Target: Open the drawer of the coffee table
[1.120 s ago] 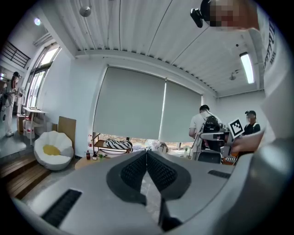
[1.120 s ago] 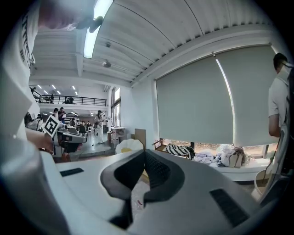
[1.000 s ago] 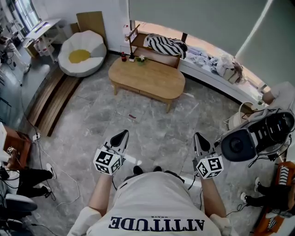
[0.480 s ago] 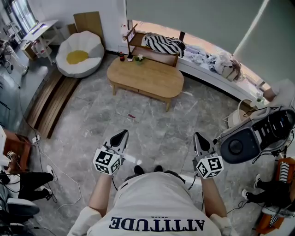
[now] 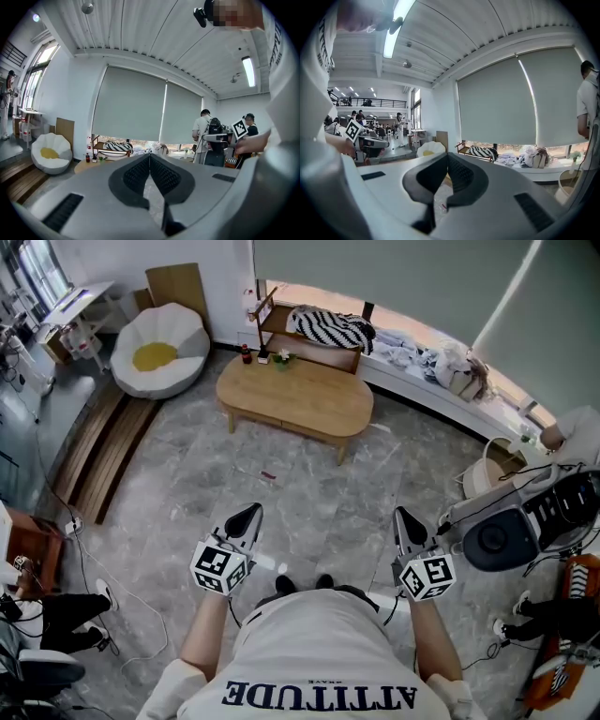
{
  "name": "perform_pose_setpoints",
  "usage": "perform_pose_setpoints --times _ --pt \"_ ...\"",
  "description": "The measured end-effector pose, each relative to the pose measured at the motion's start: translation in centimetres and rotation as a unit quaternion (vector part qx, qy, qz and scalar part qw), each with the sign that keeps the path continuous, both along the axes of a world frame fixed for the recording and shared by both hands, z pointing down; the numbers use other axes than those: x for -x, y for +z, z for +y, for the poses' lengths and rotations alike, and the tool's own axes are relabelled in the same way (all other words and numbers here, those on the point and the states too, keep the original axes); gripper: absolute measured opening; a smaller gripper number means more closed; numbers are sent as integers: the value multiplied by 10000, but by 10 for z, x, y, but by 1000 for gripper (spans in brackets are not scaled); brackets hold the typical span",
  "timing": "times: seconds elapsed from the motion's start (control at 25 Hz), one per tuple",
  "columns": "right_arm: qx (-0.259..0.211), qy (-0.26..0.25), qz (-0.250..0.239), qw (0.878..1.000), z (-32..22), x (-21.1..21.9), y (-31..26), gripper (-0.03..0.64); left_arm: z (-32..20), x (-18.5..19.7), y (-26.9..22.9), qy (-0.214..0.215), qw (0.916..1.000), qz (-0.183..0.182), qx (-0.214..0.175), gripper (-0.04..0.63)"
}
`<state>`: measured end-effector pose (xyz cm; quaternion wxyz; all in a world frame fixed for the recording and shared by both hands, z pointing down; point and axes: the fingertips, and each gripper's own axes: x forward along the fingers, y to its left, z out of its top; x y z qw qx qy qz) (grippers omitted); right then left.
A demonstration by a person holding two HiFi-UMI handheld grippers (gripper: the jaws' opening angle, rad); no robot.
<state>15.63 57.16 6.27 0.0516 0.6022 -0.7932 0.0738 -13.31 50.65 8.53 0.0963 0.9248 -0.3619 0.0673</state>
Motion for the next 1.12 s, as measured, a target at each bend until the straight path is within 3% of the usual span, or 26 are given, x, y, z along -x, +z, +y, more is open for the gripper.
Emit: perform_pose_setpoints --times 0.68,1.12 --pt "156 191 -17 9997 -3 40 15 18 -11 35 16 214 9997 -35 144 20" --pt "269 272 -81 9992 -26 34 25 18 -36 32 24 233 9994 -48 234 20"
